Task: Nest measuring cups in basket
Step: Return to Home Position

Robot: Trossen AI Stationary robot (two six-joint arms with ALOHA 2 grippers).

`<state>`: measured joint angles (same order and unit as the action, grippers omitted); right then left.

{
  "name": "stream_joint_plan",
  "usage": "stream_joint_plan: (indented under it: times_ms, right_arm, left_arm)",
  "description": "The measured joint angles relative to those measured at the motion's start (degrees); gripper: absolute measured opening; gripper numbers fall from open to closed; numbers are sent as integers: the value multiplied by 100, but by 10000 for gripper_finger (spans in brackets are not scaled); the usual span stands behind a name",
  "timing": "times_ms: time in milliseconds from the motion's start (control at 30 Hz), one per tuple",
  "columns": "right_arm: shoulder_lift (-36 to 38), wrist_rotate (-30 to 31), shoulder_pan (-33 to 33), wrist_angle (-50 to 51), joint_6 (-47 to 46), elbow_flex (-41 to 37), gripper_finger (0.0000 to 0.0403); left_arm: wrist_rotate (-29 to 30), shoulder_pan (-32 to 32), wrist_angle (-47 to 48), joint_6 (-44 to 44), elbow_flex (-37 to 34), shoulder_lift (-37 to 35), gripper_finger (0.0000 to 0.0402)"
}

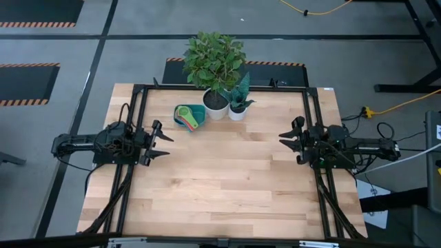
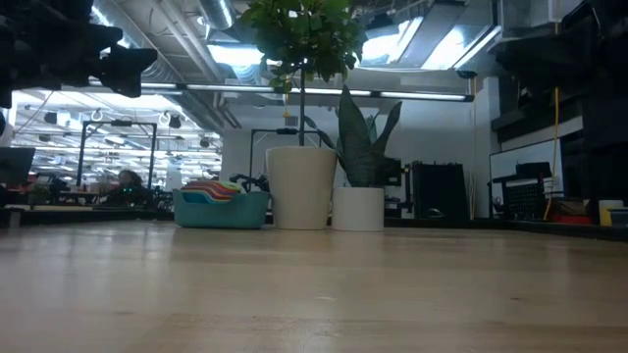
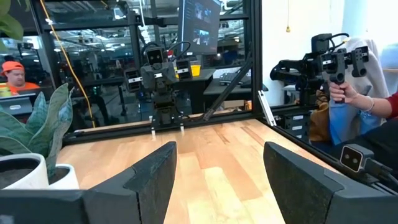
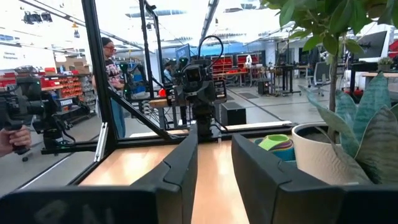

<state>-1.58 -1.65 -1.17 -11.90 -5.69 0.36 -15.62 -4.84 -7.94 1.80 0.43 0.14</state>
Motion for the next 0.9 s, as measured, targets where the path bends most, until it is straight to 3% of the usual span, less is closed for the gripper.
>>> stream_joint_plan:
  times_ms: [900]
  right_arm:
    - [-2,2,0,1044,322,3,104]
  left_arm:
    - [-4,-1,155,-4,0,0,235]
